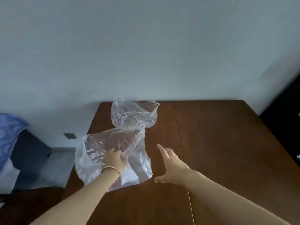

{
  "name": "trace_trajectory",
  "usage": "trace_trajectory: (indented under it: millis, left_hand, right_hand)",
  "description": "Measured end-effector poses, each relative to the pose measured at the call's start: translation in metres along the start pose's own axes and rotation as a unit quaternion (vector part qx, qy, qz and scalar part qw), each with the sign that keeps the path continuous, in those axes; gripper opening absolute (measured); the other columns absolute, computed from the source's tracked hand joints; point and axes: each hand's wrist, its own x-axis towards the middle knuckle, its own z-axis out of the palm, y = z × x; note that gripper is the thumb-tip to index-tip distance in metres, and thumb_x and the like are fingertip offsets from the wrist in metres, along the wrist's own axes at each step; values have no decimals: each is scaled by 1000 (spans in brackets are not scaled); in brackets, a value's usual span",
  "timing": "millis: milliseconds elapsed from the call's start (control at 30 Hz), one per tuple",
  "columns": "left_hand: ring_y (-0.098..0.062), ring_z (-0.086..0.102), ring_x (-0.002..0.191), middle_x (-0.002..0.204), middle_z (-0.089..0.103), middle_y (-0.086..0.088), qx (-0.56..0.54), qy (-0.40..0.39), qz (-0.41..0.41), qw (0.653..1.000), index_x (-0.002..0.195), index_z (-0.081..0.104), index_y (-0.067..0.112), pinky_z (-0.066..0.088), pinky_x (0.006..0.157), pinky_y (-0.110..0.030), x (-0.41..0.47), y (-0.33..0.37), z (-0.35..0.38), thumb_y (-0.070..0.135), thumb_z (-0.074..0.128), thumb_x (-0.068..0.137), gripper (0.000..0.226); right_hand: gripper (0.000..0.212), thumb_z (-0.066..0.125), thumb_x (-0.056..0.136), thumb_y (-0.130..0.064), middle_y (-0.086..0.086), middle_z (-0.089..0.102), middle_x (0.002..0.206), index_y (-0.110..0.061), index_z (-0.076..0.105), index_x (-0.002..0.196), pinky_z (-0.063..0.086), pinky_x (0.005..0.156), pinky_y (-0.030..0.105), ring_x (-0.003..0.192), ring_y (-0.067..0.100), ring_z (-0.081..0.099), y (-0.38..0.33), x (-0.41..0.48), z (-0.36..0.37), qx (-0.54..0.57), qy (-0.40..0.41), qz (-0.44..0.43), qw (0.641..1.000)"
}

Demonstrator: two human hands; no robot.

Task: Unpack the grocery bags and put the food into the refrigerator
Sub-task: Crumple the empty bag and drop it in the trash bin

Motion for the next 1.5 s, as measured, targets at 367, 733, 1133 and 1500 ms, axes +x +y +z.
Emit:
trace_trajectory:
  millis: [367, 733, 1133, 1500]
  left_hand:
    - [-26, 63, 67, 69, 62, -11, -566, -271, -110, 771, 69, 64, 6, 51, 76, -44, 16, 80, -38, 19, 65, 79, 16]
    - [-45, -20, 138, 148, -37, -7, 198, 64, 41, 977, 145, -1, 47, 17, 105, -67, 191, 72, -41, 67, 65, 68, 103]
    - [-11, 52, 70, 72, 51, 5, -207, -91, 191, 955, 77, 49, 18, 40, 56, -17, 63, 142, 20, 11, 60, 85, 15]
    - [-15, 62, 93, 102, 65, 3, 31, -153, 547, 822, 108, 62, 20, 51, 83, -26, -175, 220, 59, 24, 47, 91, 23]
  right_hand:
    - [25, 64, 76, -17, -9, 53, 74, -30, 42, 77, 46, 66, 33, 70, 17, 52, -15, 60, -2, 164, 143, -46, 975]
    - [11, 54, 80, -4, 3, 55, 63, -9, 53, 70, 36, 50, 28, 53, 16, 43, 97, 38, -41, 283, 266, 250, 887]
    - [42, 66, 81, -38, 4, 67, 94, -9, 57, 110, 54, 68, 30, 80, 18, 64, 97, 1, -19, 466, 279, 288, 789]
    - [6, 61, 84, -9, -3, 58, 65, -10, 60, 79, 40, 58, 26, 58, 12, 49, 152, -150, -11, 468, 337, 215, 788]
